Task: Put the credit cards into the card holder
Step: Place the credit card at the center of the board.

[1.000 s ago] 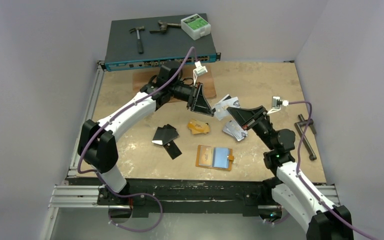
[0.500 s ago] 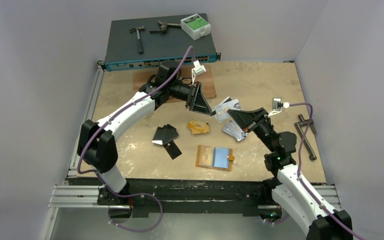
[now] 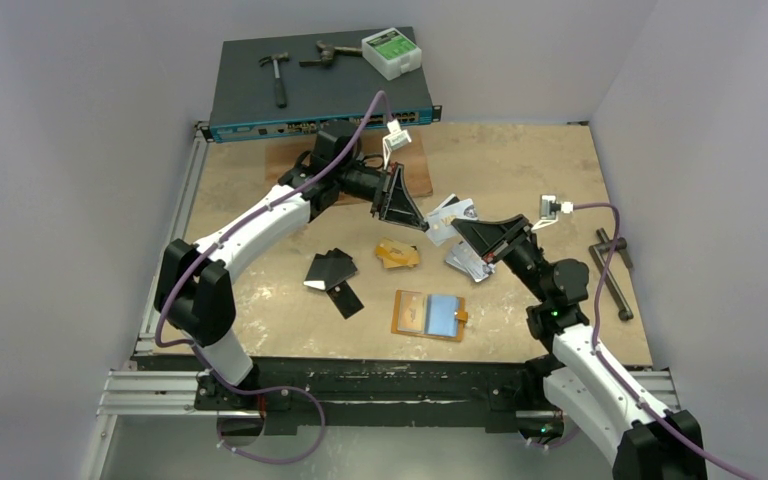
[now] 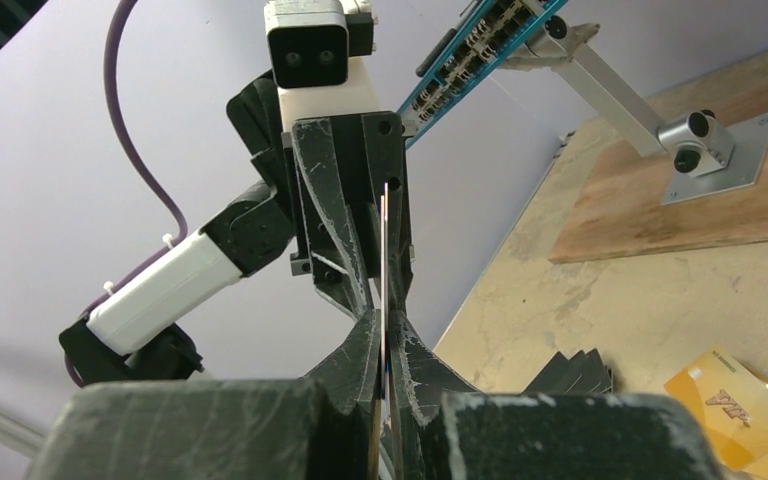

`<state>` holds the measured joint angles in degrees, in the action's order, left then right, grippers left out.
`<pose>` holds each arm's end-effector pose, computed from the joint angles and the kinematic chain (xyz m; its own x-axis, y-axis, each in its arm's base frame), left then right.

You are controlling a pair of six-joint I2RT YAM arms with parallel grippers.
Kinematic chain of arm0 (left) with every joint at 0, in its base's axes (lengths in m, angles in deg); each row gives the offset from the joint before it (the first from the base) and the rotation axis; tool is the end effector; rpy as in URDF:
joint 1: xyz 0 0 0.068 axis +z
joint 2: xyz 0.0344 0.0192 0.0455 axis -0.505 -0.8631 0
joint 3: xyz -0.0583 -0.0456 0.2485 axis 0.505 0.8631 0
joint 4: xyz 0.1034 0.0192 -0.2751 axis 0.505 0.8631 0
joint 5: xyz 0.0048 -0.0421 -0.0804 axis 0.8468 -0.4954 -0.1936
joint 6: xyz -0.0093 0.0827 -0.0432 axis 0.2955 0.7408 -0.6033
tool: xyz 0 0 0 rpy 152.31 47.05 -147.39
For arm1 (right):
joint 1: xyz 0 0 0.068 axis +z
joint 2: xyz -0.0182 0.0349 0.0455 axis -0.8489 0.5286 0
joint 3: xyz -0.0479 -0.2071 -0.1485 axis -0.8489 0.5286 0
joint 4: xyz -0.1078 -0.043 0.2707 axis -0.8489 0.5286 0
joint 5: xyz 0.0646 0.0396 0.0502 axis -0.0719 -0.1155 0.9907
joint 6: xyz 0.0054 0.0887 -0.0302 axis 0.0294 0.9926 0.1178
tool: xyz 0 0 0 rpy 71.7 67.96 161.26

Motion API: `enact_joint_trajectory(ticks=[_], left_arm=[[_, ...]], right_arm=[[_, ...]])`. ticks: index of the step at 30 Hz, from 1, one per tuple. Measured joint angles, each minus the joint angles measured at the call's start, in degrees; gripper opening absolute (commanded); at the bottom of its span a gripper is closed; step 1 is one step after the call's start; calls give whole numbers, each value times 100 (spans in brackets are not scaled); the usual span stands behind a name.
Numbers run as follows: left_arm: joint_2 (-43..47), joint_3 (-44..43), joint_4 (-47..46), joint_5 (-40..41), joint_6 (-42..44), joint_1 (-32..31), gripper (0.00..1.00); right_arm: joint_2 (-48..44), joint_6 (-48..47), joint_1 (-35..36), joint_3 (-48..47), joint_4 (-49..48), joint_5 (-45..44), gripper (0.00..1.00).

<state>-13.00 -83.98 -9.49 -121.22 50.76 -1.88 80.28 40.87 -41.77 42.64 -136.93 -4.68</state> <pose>0.3239 -0.2975 0.3106 -0.7224 0.2456 -0.6464 0.6566 -0.0494 -0.7526 0.2369 0.1070 0.2739 -0.4329 0.7326 -0.5252 -0.5855 0.2144 0.7818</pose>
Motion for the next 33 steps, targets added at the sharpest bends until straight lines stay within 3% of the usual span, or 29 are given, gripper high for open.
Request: enact_joint_trajectory(ticks=[9, 19, 31, 33], left_arm=[[0, 0, 341, 37, 280, 0, 0], [0, 9, 267, 256, 107, 52, 0], [-254, -590, 1032, 1003, 721, 245, 0], [-352, -678, 1023, 962, 743, 157, 23]], right_arm=[[-90, 26, -4, 131, -9, -9, 0], [-621, 22, -70, 310, 564, 44, 0], [-964, -50, -199, 343, 1222, 260, 0], [-933, -87, -199, 343, 1349, 317, 0]])
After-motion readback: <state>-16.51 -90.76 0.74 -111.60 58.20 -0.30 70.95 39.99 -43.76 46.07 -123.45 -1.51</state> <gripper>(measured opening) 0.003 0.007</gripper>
